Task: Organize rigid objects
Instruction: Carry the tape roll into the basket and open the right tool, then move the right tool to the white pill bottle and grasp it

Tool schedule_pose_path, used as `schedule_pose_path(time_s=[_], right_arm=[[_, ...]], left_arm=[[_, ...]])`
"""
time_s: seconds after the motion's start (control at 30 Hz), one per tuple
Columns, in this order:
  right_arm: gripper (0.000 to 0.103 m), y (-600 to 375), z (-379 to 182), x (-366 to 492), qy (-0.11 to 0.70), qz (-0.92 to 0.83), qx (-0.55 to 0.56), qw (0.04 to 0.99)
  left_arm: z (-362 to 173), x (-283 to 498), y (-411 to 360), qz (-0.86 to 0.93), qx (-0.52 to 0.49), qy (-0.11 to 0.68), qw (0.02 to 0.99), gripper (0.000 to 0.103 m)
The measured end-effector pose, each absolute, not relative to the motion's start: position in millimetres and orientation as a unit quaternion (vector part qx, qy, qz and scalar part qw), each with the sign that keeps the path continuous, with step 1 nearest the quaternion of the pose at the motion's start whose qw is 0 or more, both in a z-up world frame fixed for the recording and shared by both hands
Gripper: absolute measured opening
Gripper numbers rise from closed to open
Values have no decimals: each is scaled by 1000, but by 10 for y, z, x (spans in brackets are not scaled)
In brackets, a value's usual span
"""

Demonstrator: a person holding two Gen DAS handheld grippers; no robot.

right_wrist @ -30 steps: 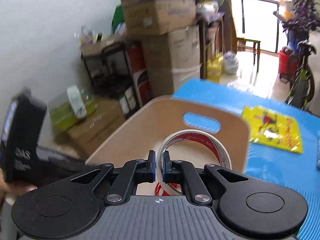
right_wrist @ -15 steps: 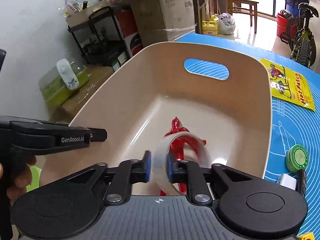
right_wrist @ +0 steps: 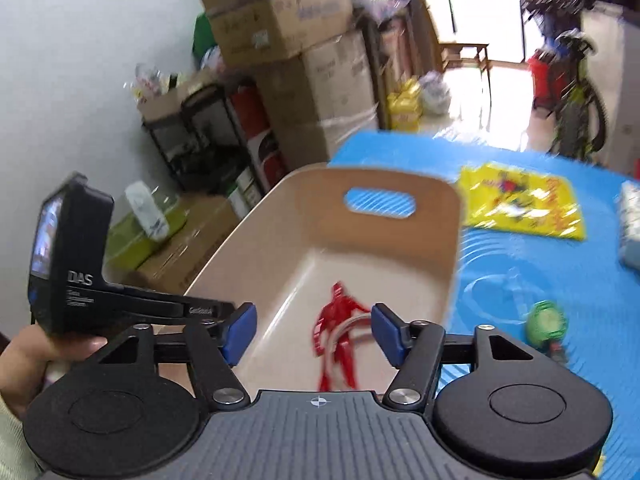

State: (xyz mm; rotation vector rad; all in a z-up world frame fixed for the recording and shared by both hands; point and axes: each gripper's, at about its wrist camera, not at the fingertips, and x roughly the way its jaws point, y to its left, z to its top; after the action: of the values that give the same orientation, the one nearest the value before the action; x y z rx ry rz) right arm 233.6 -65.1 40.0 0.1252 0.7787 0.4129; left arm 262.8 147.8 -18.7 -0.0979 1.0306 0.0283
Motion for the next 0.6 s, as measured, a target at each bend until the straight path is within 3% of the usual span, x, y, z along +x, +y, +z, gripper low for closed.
schedule_pose_path(time_s=[0.33, 0.6], right_arm=[[75, -1276, 454, 1867, 366, 120, 79, 920], [75, -1637, 121, 1649, 396, 58, 72, 914]], left_arm=[[-187, 2624, 1481, 12, -45, 492, 869, 6], [-187, 2624, 1483, 12, -46, 492, 869, 6]])
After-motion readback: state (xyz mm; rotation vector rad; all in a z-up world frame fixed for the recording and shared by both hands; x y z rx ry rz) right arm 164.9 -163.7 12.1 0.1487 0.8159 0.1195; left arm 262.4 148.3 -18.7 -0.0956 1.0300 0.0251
